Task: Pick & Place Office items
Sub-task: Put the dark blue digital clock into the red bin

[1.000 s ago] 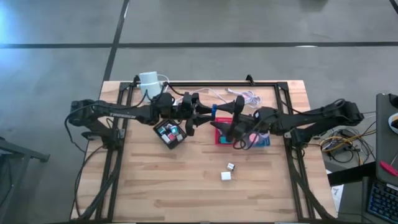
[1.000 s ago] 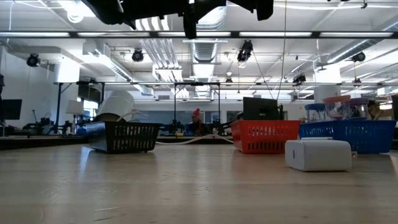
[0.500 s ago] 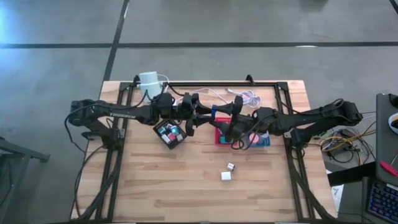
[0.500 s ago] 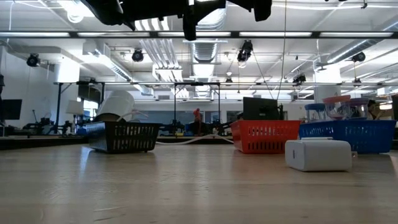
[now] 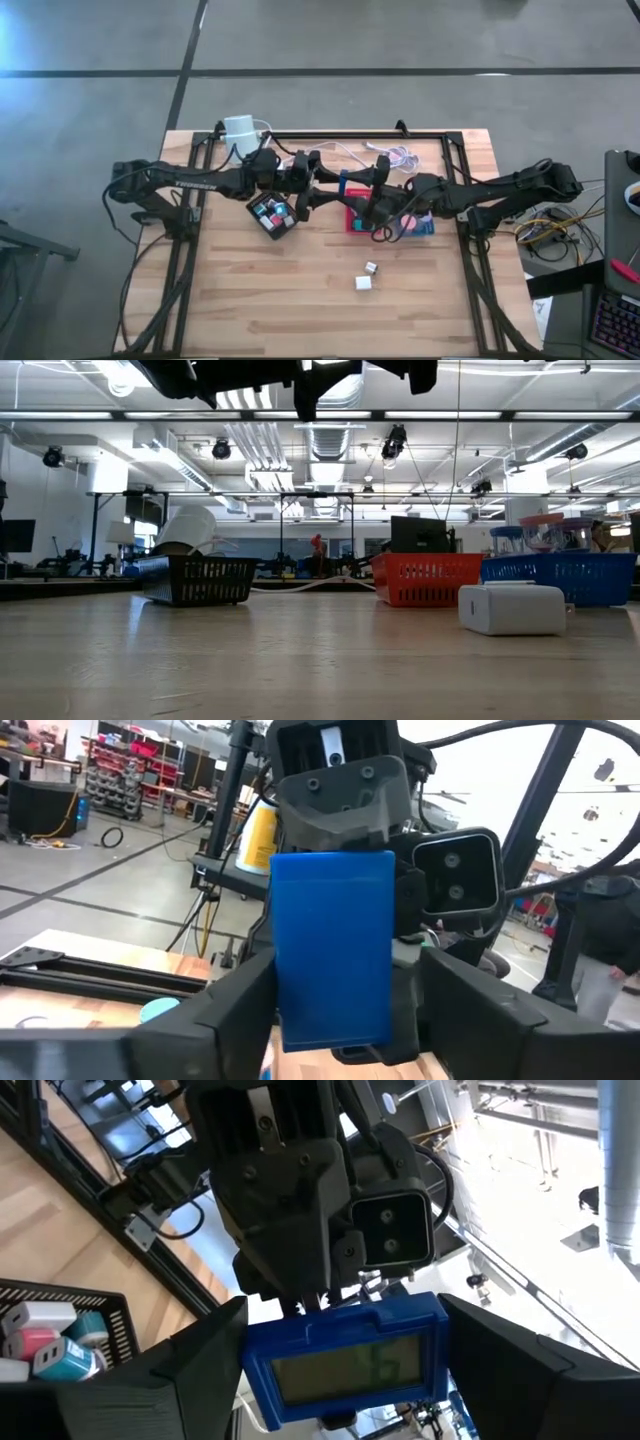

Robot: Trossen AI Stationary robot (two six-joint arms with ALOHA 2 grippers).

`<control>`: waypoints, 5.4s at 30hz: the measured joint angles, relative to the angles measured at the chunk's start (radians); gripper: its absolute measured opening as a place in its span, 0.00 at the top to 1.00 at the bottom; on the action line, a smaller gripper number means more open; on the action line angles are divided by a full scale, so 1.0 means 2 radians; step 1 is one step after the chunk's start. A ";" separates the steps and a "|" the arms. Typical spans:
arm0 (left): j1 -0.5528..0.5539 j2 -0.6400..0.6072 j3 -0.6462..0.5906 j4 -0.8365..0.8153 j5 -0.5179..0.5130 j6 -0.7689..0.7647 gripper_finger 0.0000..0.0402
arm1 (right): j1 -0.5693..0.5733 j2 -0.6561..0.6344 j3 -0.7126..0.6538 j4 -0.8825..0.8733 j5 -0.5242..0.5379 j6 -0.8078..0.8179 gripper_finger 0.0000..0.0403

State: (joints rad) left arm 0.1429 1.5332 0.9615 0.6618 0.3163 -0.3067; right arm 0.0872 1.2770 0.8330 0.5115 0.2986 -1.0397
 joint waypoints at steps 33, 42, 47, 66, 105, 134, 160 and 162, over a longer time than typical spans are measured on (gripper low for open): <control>0.022 -0.387 -0.179 -0.308 -0.051 0.235 0.73 | -0.012 -0.180 -0.006 -0.237 -0.112 0.255 0.27; 0.029 -0.515 -0.304 -0.260 -0.055 0.233 0.98 | -0.036 -0.238 -0.029 -0.281 -0.191 0.365 0.27; 0.029 -0.562 -0.352 -0.248 -0.054 0.236 0.96 | -0.048 -0.281 -0.060 -0.280 -0.220 0.402 0.27; 0.029 -0.603 -0.391 -0.248 -0.054 0.215 0.96 | -0.051 -0.518 -0.283 -0.175 -0.222 0.465 0.27; 0.029 -0.606 -0.409 -0.140 -0.090 0.265 0.97 | -0.054 -0.464 -0.261 -0.208 -0.094 0.478 0.27; 0.029 -0.606 -0.409 -0.160 -0.094 0.273 0.97 | -0.083 -0.113 -0.037 -0.376 -0.071 0.535 0.27; 0.029 -0.606 -0.409 -0.159 -0.094 0.269 0.97 | -0.104 0.046 0.006 -0.440 -0.070 0.564 0.27; 0.029 -0.606 -0.409 -0.159 -0.093 0.269 0.97 | -0.104 0.055 0.006 -0.439 -0.070 0.570 0.27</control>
State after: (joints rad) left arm 0.2005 0.3205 0.1436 0.3439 0.1294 0.2321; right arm -0.1207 1.3879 0.8448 -0.3662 0.1591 0.0999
